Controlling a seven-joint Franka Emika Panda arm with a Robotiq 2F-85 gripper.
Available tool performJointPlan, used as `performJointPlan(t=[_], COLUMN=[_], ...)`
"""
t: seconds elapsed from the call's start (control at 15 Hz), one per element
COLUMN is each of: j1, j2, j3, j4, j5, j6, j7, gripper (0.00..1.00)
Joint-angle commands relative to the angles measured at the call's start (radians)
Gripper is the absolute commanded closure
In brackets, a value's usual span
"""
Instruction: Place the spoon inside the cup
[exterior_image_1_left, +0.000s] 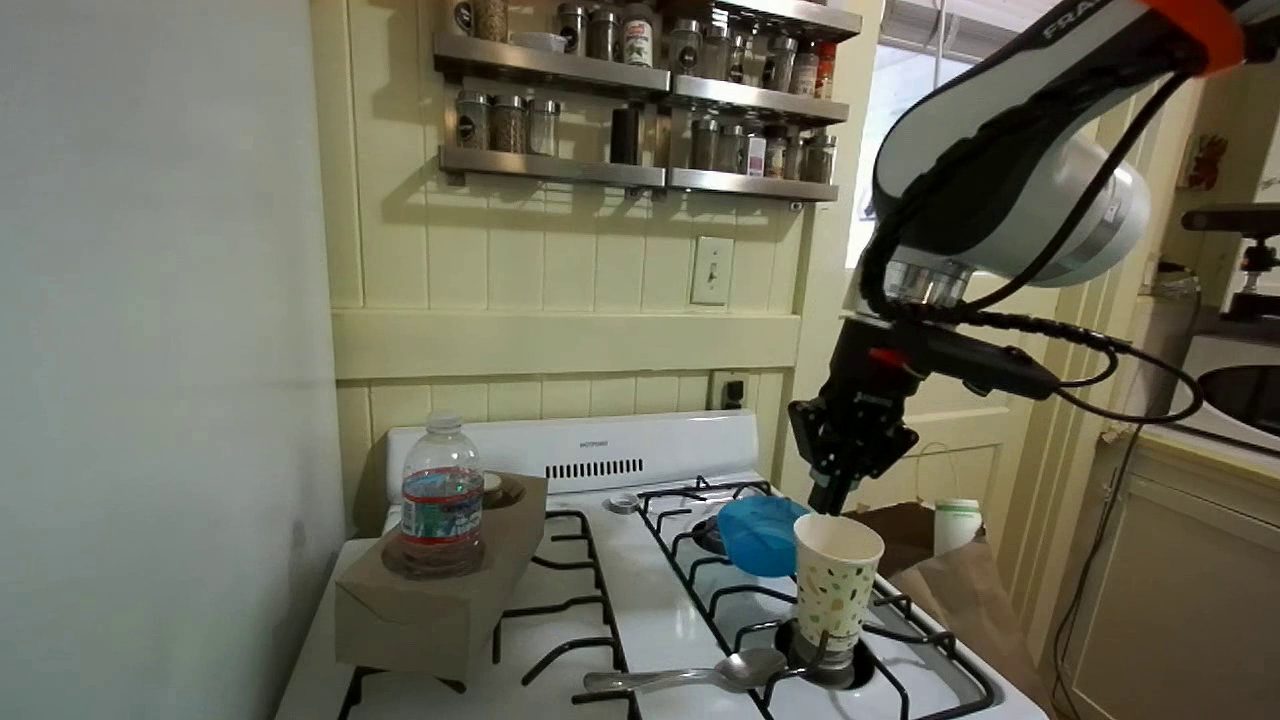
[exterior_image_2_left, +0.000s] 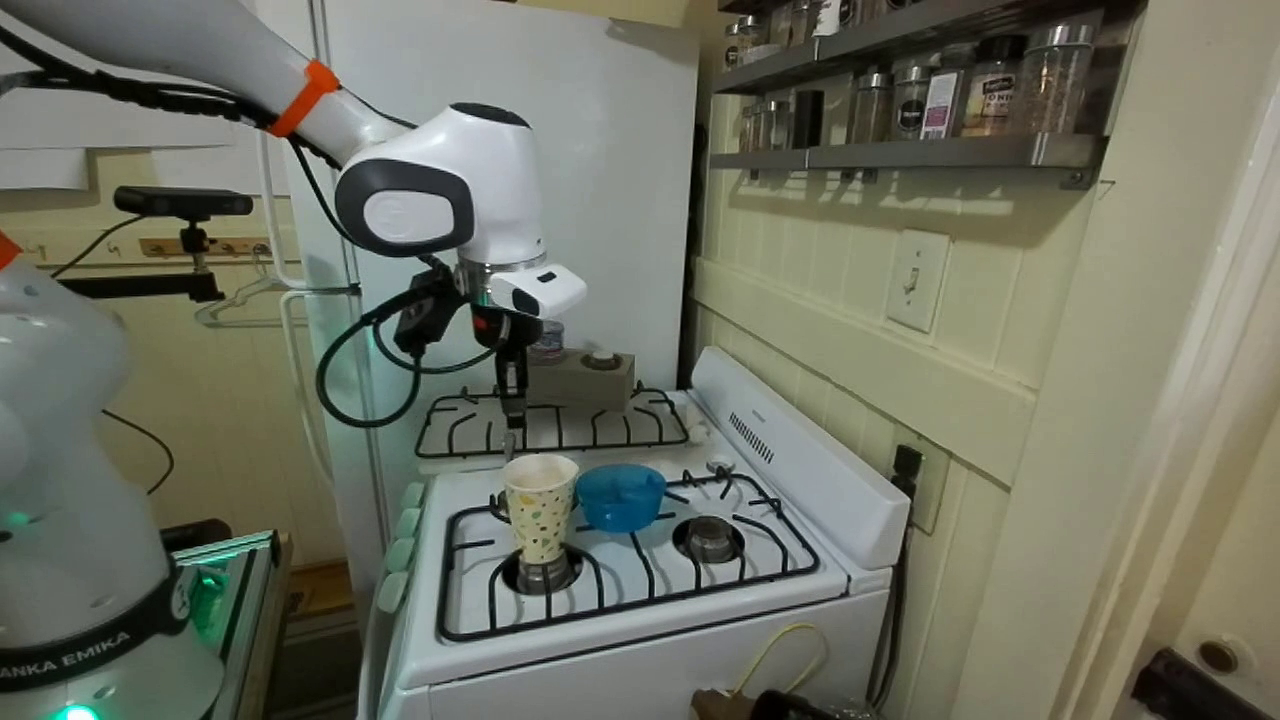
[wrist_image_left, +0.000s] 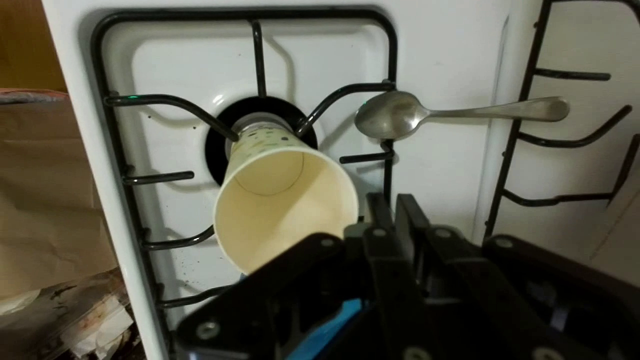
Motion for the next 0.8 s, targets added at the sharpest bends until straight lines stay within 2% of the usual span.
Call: performJointPlan(t=[0.0,0.13,0.6,0.73], j1=[0.038,0.073,0.213,0.232], j2=[-0.045,-0.033,0.097,0.144], j3=[-0.041,-0.048,0.019,0.030], j4=[-0.011,-0.008,0.000,0.004], j5=[0.010,0.025,0.013,-0.007], j6=[-0.093,-0.109,-0.059,-0.059], j7=[-0.132,-0.226,-0.426,-0.496], gripper=[0.66,0.57,0.05,0.00])
